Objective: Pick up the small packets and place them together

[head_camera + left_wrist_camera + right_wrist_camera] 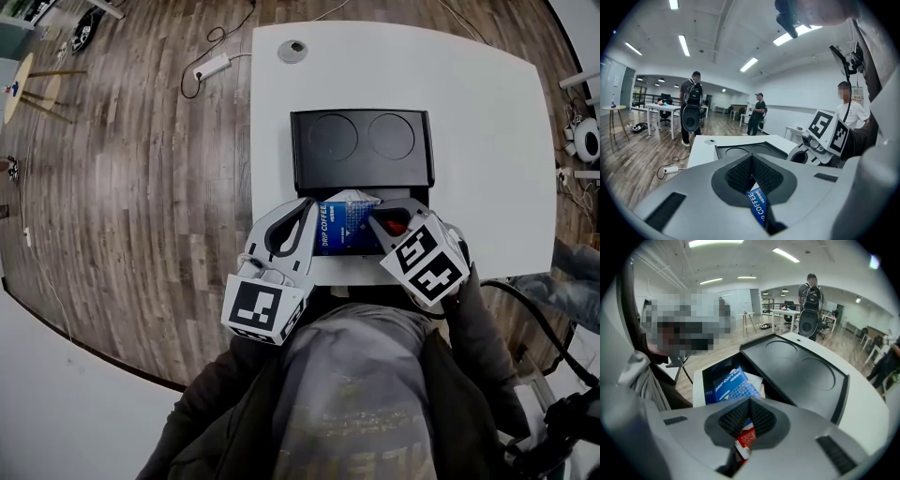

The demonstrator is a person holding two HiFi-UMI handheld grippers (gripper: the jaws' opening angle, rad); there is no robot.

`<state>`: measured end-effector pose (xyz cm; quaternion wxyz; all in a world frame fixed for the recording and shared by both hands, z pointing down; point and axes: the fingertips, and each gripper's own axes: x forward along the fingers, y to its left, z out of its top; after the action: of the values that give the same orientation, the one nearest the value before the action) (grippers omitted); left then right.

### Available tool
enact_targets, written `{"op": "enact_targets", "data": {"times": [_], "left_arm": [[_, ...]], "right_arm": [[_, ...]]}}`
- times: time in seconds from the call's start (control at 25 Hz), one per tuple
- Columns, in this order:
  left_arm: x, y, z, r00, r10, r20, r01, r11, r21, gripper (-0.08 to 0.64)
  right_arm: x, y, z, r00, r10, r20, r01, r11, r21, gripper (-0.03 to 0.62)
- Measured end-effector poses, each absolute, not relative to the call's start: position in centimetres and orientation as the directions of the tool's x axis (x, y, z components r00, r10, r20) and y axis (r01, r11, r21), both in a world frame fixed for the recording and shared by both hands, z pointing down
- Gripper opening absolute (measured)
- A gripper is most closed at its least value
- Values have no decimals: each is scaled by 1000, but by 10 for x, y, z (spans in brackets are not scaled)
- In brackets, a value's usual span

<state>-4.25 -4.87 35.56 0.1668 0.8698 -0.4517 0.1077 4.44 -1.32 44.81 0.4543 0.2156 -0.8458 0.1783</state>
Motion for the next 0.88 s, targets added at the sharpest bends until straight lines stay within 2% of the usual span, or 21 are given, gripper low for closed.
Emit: {"op": "enact_targets", "data": {"times": [0.08, 0.28, 0.4, 0.56, 0.88], "left_arm": [[-44, -46, 355, 574, -747, 336, -818, -541, 196, 1], [-45, -36, 354, 589, -734, 339, -807, -560, 188, 0], [-46, -33, 352, 585, -737, 339, -810, -554, 193, 1], [-47, -34, 352, 575, -743, 342, -817, -545, 189, 0], [-54, -39, 358, 563, -748, 352, -826, -527, 201, 0]], "right_arm": [[40, -8, 445, -510, -219, 832, -524, 846, -99, 5], [51, -18, 439, -513, -305, 803, -619, 779, -100, 8], [53, -23, 442, -502, -289, 815, -616, 781, -103, 111], [51, -25, 454, -480, -243, 843, -597, 795, -111, 176], [49, -22, 470, -381, -196, 903, -535, 844, -43, 180]]}}
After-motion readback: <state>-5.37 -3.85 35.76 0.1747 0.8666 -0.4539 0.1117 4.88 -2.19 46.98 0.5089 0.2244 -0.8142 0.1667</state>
